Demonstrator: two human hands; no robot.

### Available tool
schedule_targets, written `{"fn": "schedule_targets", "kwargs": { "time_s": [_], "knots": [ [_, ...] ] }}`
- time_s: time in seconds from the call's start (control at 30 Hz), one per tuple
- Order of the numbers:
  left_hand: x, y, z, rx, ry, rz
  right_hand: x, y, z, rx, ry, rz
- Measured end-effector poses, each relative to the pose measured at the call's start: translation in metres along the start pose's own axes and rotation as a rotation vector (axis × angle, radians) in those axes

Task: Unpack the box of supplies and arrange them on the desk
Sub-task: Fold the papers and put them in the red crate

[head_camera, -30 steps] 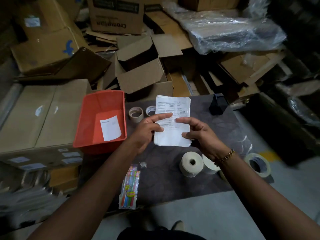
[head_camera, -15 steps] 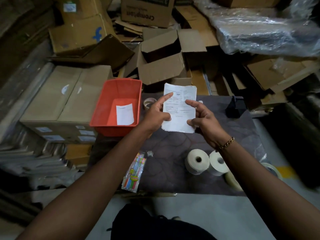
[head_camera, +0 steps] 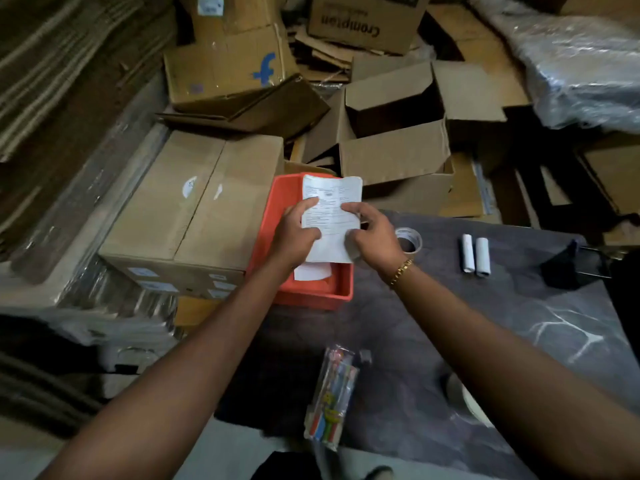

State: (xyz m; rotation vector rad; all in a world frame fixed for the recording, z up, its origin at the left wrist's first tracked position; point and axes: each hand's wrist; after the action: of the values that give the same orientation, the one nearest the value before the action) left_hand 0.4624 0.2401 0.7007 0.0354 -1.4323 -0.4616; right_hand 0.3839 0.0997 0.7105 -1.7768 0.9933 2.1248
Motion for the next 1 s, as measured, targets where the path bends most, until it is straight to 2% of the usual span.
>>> {"fn": "schedule_targets", "kwargs": {
  "time_s": [0.23,0.4,0.6,0.67,0.77,0.9,1.0],
  "knots": [
    [-0.062,0.010,-0.085,-0.097,0.284,-0.069,0.051,-0.106,-0.064,-0.115,-0.286,0.116],
    [-0.103,-0.006,-0.110,-0.158,0.439,-0.081,0.089,-0.135,-0.080,-0.069,-0.396,0.135],
    [-0.163,-0.028,-0.131,-0.218,0.476,-0.194,0.118,-0.143,-0.085,-0.194,-0.514,0.264],
    [-0.185,-0.035,-0.138,-0.202,0.478,-0.227,0.119,-0.146,-0.083,-0.164,-0.479,0.309],
    [-0.176,-0.037,-0.144,-0.181,0.434,-0.239,0.120,-0.154,-0.083,-0.112,-0.441,0.354],
    [-0.176,-0.038,-0.152,-0.235,0.420,-0.344,0.116,-0.155,-0.083,-0.237,-0.425,0.348],
    [-0.179,-0.037,-0.151,-0.185,0.346,-0.328,0.130,-0.153,-0.084,-0.203,-0.430,0.307]
  ]
}}
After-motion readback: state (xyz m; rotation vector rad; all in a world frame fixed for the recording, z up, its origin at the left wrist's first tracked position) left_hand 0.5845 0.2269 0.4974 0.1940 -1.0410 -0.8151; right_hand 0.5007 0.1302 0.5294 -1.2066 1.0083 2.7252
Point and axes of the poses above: each hand's wrist, its own z-axis away from the middle knuckle, its own y-axis out of the back of the hand, x = y × z, and after that the axes turned 9 degrees about x, right-handed
